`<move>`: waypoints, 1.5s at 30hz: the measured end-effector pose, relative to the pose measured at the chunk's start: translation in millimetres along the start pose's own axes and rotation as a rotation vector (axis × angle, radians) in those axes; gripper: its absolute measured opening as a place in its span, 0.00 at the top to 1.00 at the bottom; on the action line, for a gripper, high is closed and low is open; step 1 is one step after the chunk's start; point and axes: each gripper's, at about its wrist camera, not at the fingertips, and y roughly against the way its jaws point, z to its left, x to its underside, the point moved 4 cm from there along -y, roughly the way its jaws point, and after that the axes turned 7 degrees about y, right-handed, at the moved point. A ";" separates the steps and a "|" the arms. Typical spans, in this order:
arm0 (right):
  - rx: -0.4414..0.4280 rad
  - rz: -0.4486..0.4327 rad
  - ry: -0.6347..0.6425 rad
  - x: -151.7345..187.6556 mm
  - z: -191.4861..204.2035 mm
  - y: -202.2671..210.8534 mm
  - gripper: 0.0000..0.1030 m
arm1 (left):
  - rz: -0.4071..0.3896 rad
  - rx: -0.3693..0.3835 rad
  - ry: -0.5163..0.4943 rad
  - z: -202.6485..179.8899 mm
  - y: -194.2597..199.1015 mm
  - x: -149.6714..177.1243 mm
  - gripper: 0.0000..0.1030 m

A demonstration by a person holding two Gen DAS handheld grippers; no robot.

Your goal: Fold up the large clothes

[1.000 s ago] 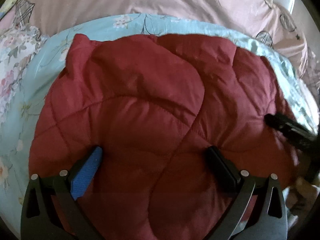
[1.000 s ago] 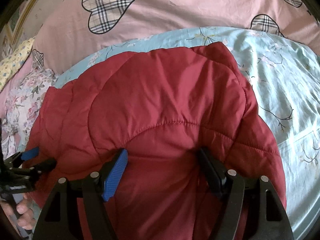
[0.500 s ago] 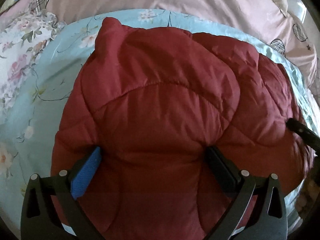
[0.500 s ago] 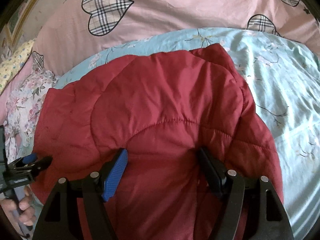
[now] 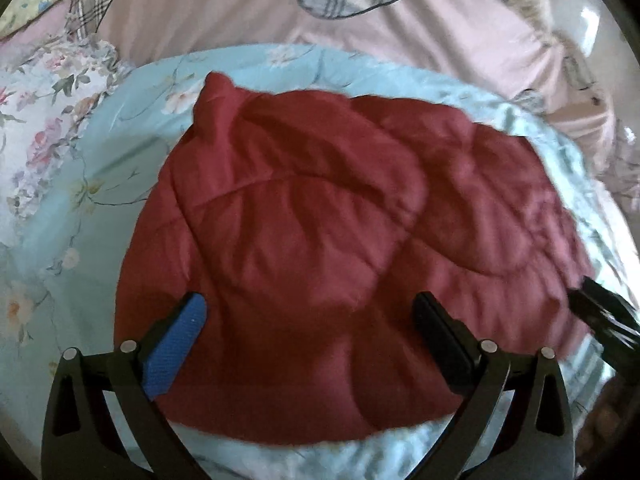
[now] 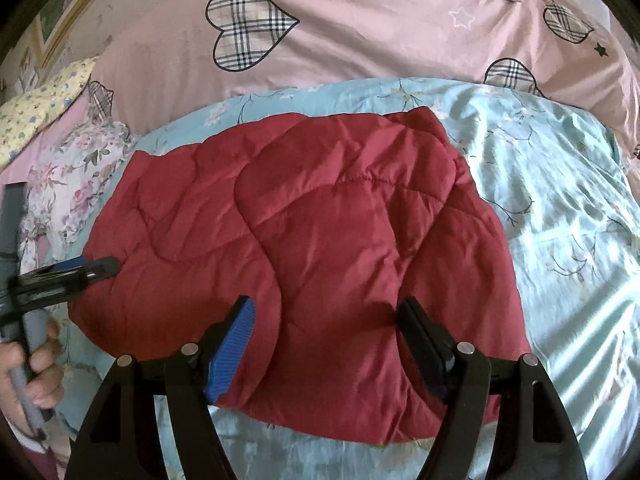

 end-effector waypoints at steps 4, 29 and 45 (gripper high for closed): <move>0.007 0.033 -0.011 10.4 -8.6 -12.4 0.26 | 0.045 0.032 -0.012 -8.6 0.0 17.9 0.00; 0.023 0.030 0.019 10.3 4.6 -32.1 0.19 | 0.049 -0.054 -0.068 -14.4 -31.4 24.4 0.00; 0.030 0.019 0.012 8.3 3.7 -32.6 0.15 | 0.041 -0.061 -0.061 -17.3 -36.2 18.4 0.00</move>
